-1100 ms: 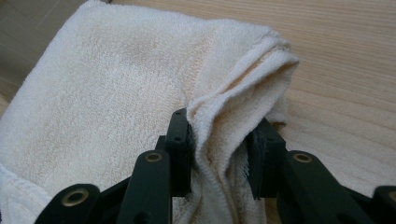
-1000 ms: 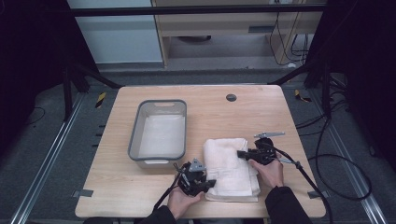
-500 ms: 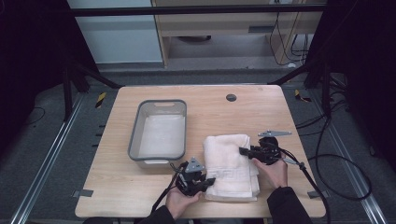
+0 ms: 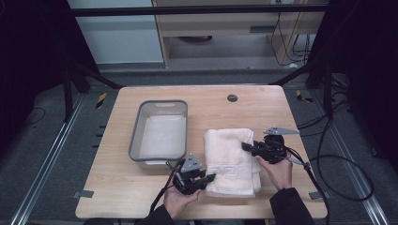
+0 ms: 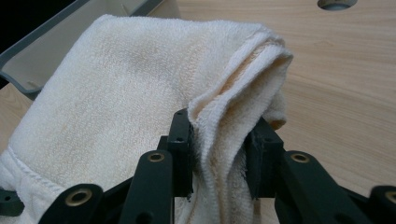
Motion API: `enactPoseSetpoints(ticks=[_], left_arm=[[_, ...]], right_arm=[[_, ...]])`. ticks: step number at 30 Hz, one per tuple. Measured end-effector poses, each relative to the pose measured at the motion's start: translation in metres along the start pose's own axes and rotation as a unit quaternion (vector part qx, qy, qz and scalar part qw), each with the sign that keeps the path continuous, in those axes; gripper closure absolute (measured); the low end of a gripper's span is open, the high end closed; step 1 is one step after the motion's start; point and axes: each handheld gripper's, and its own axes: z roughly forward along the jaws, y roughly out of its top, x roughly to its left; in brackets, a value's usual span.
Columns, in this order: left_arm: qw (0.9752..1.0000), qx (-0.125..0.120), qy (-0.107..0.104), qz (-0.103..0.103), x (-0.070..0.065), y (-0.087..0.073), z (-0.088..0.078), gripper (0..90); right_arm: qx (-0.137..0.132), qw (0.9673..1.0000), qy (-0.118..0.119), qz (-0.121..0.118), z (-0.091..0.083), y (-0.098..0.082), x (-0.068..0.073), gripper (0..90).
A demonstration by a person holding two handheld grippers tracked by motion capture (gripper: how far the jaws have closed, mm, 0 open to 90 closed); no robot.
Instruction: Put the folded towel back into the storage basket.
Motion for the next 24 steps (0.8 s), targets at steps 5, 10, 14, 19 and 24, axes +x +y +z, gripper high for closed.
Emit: enactPoseSetpoints(ticks=[5, 10, 14, 19, 24], left_arm=[[0.9999, -0.01, 0.002, 0.007, -0.002, 0.004, -0.005, 73.6], [0.9997, -0.023, 0.002, 0.009, -0.003, 0.009, -0.012, 73.6], [0.9995, -0.03, 0.003, 0.01, -0.003, 0.013, -0.017, 73.6], [0.9993, -0.035, 0.006, 0.015, -0.003, 0.016, -0.02, 73.6], [0.9988, -0.043, 0.01, 0.024, -0.002, 0.024, -0.027, 73.7]], right_arm=[[-0.012, 0.9999, -0.001, -0.005, -0.006, 0.005, 0.004, 67.4], [-0.026, 0.9996, -0.002, -0.012, -0.012, 0.011, 0.009, 67.4], [-0.031, 0.9995, -0.002, -0.012, -0.015, 0.014, 0.01, 67.4], [-0.04, 0.999, -0.005, -0.02, -0.018, 0.019, 0.014, 67.4], [-0.051, 0.9984, -0.005, -0.022, -0.02, 0.026, 0.017, 67.5]])
